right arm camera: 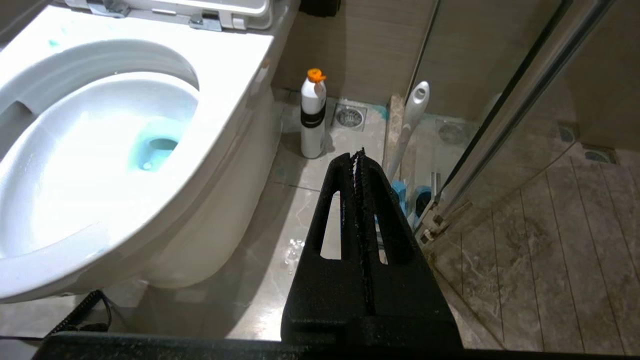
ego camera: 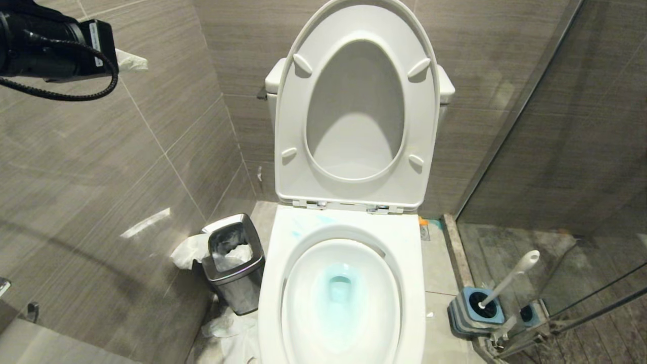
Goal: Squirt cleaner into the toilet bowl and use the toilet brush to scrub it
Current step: Flush the toilet
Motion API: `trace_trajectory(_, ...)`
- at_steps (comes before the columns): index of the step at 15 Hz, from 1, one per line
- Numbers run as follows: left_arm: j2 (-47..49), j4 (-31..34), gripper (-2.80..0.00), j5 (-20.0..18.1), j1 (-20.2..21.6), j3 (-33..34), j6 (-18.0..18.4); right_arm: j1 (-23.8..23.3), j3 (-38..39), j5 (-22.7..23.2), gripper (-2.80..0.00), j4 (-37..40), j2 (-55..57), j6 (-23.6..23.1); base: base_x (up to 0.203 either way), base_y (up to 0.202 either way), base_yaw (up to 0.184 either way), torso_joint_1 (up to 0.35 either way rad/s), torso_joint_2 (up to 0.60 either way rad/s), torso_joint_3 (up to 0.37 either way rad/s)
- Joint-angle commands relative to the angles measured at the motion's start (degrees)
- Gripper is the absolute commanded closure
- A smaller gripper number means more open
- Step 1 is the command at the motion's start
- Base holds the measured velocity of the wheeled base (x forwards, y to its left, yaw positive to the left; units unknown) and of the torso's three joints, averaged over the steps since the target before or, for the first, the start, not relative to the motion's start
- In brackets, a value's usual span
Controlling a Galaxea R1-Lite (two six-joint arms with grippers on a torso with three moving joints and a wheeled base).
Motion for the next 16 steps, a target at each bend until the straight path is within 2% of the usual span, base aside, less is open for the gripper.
trace_trajectory(1, 0.4, 0.2, 0.00, 2.0, -0.1, 0.0, 2.8, 0.0, 0.0, 0.0, 0.00, 0.0, 0.1, 0.0, 0.000, 0.000, 0.000, 0.002, 0.00, -0.198)
trace_trajectory(3, 0.9, -1.4, 0.00, 3.0, -0.3, -0.1, 4.6, 0.0, 0.0, 0.0, 0.00, 0.0, 0.1, 0.0, 0.000, 0.000, 0.000, 0.002, 0.00, -0.191)
trace_trajectory(10, 4.0, -17.4, 0.00, 3.0, -2.1, 0.1, 4.4, 0.0, 0.0, 0.0, 0.00, 0.0, 0.1, 0.0, 0.000, 0.000, 0.000, 0.002, 0.00, -0.199)
trace_trajectory(13, 6.1, -23.1, 0.00, 3.0, -2.8, 0.0, 3.0, 0.0, 0.0, 0.0, 0.00, 0.0, 0.1, 0.0, 0.000, 0.000, 0.000, 0.003, 0.00, -0.195)
trace_trajectory(16, 7.0, -24.6, 0.00, 3.6, -3.4, -0.6, 0.6, 0.0, 0.0, 0.0, 0.00, 0.0, 0.1, 0.0, 0.000, 0.000, 0.000, 0.001, 0.00, -0.204)
